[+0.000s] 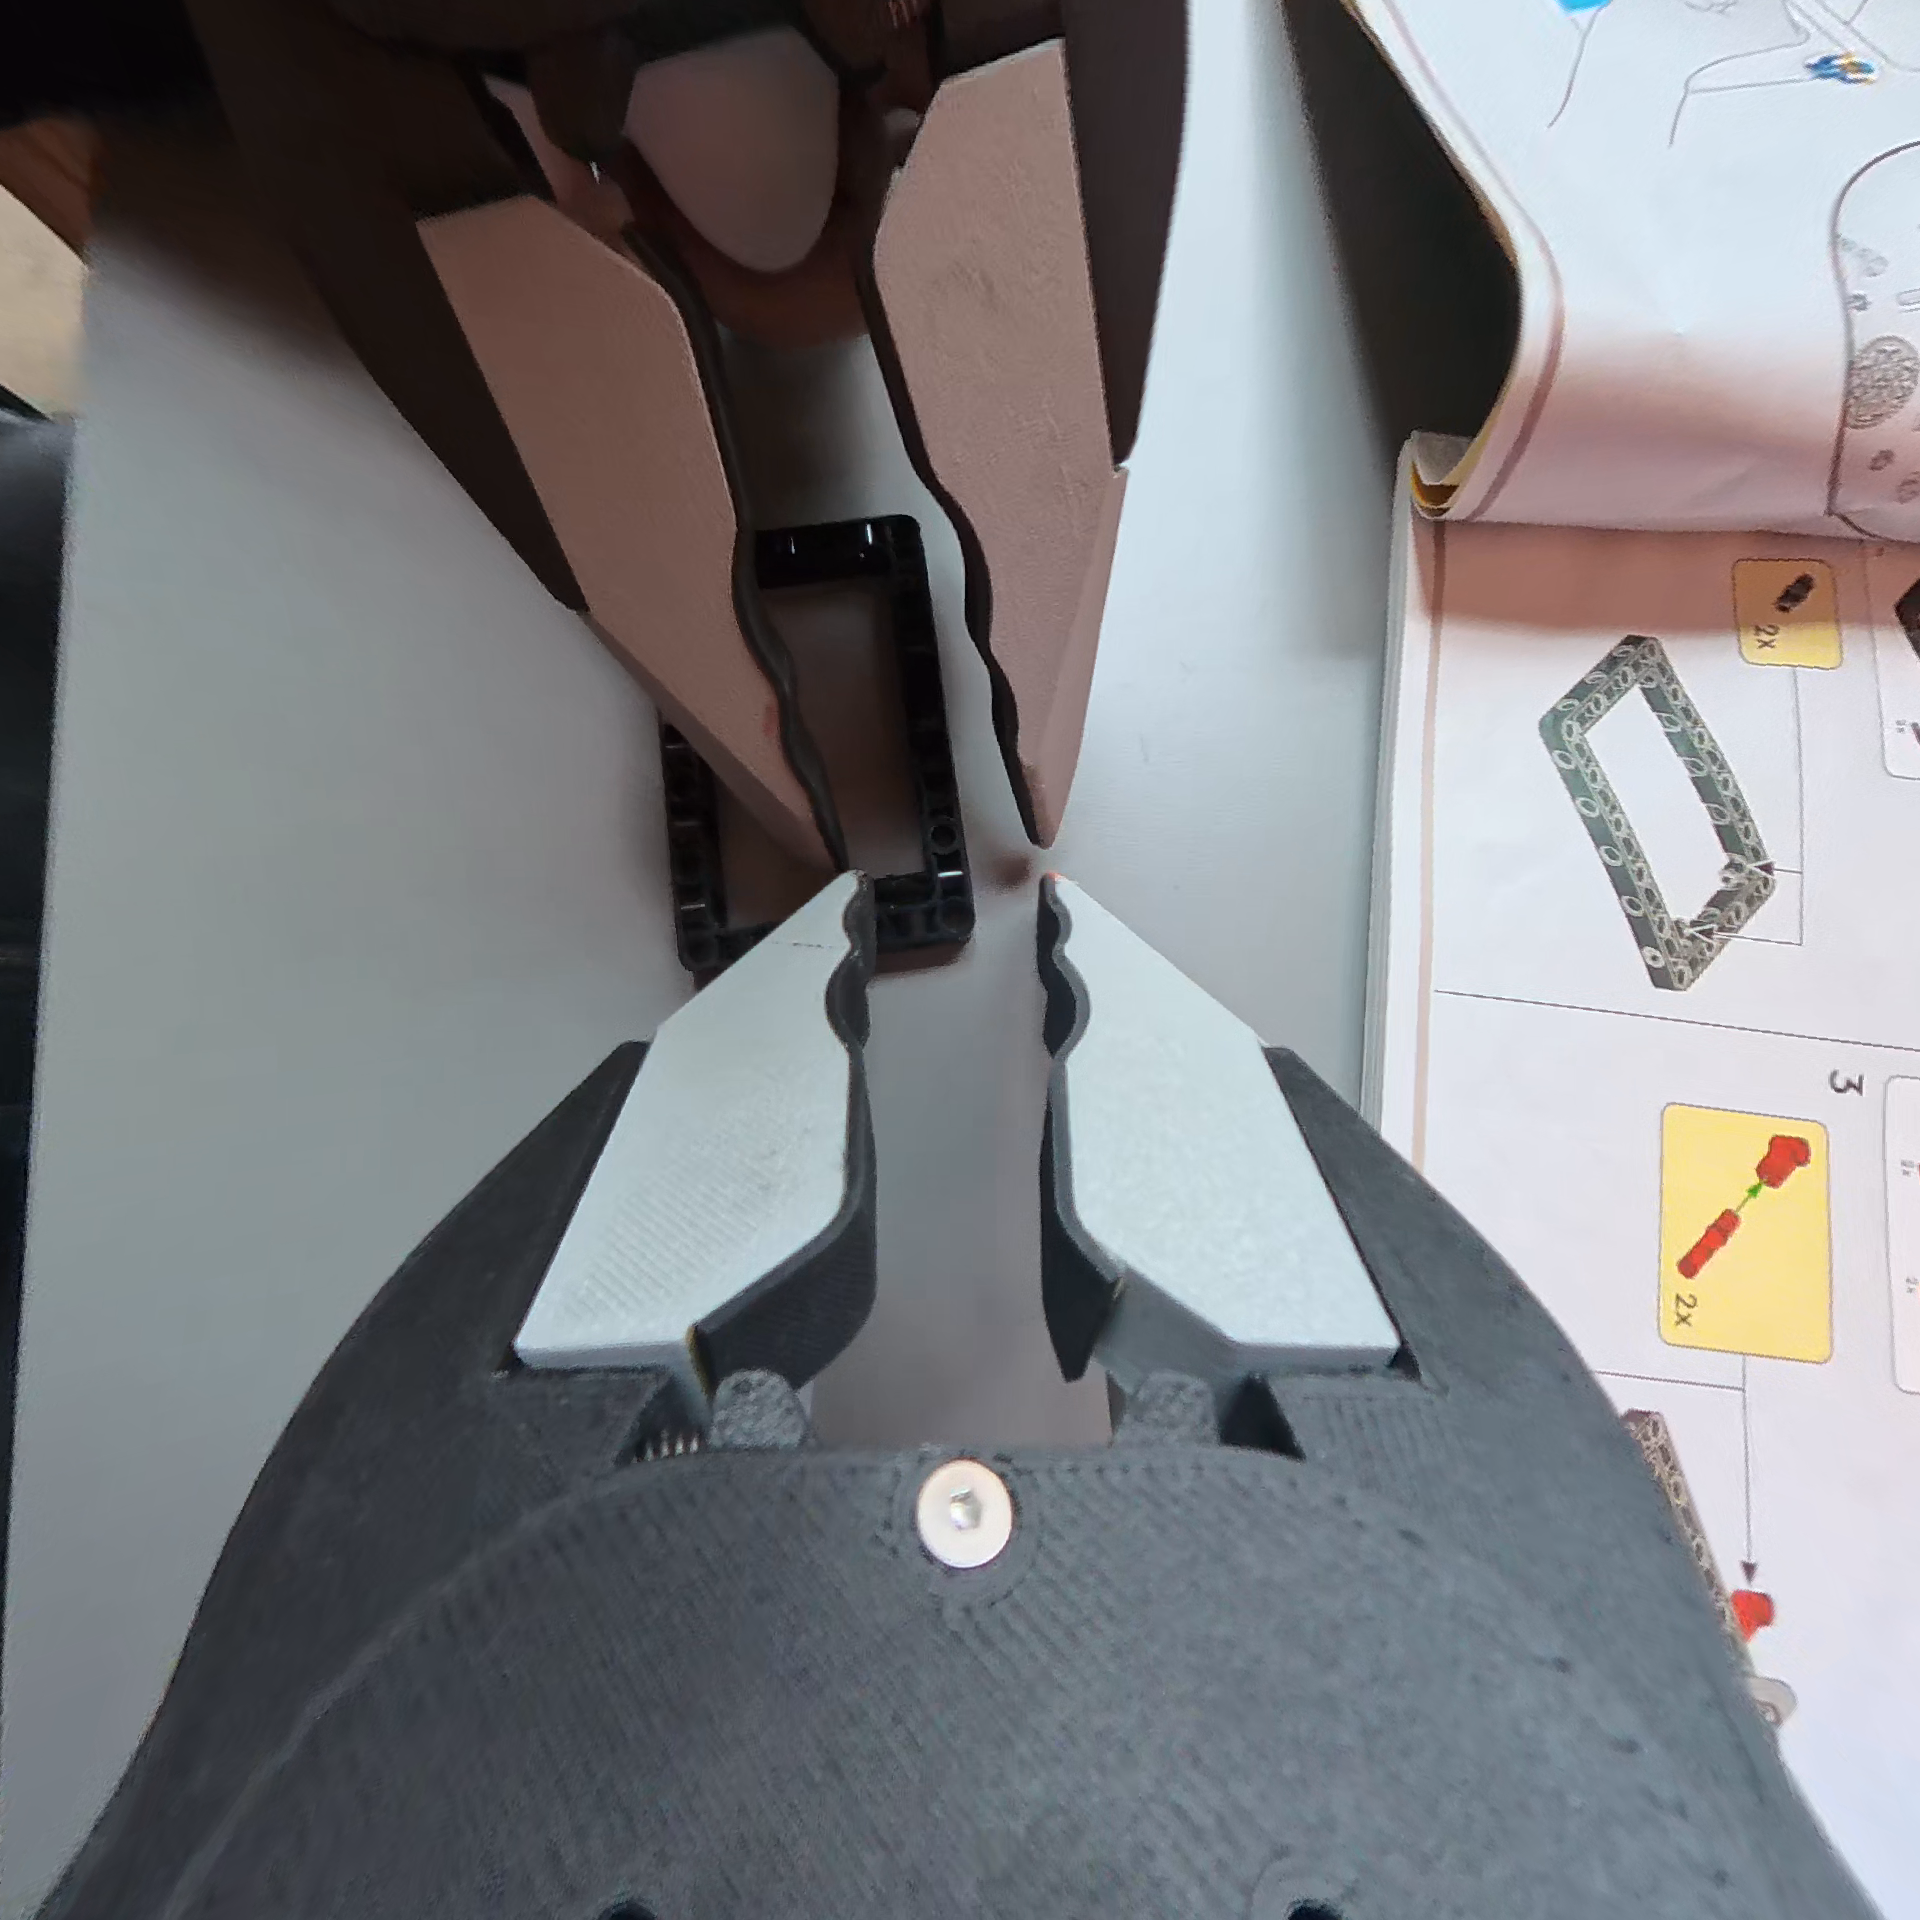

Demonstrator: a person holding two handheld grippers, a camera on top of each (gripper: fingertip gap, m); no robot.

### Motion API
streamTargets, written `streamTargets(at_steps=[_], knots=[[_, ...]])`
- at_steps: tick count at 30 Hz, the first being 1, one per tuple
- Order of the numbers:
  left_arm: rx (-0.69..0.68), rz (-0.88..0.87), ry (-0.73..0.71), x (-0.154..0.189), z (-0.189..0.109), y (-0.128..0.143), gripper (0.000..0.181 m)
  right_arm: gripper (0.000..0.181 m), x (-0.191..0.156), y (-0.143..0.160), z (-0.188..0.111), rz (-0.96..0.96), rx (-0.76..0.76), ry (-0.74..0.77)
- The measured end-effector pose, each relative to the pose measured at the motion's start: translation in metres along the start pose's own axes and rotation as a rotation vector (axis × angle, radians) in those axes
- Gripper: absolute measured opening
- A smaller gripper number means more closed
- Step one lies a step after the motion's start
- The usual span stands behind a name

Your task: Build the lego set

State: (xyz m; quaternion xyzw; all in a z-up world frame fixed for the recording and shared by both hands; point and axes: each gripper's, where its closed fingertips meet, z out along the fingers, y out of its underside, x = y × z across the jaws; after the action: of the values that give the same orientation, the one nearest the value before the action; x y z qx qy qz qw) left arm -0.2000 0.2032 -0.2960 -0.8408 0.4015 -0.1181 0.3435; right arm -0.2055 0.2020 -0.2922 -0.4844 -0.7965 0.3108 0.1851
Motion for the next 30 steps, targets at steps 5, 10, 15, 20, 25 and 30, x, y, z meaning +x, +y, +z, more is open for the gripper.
streamTargets(at_steps=[5,10,15,20,25,30], knots=[[0.001,-0.001,0.004,0.0004,-0.0003,0.0003,0.033,0.028,-0.0004,-0.0003,0.0015,-0.024,-0.017,0.013],[0.005,-0.003,0.004,-0.0004,0.0,0.0,0.034,0.027,0.0004,-0.001,0.0005,-0.09,-0.047,0.061],[0.009,-0.003,0.002,-0.0012,-0.0001,0.0001,0.035,0.02,-0.0018,-0.0024,0.0008,-0.151,-0.067,0.106],[0.016,-0.002,0.027,0.0019,0.0005,-0.0002,0.028,0.021,-0.0014,-0.0013,0.0002,-0.134,-0.062,0.1],[0.017,-0.006,0.045,0.0037,0.0006,-0.0002,0.023,0.019,-0.0022,-0.0004,0.0004,-0.095,-0.038,0.061],[0.017,0.007,0.027,0.0045,0.0008,-0.001,0.021,0.02,-0.0024,0.0008,0.0002,-0.066,-0.026,0.033]])
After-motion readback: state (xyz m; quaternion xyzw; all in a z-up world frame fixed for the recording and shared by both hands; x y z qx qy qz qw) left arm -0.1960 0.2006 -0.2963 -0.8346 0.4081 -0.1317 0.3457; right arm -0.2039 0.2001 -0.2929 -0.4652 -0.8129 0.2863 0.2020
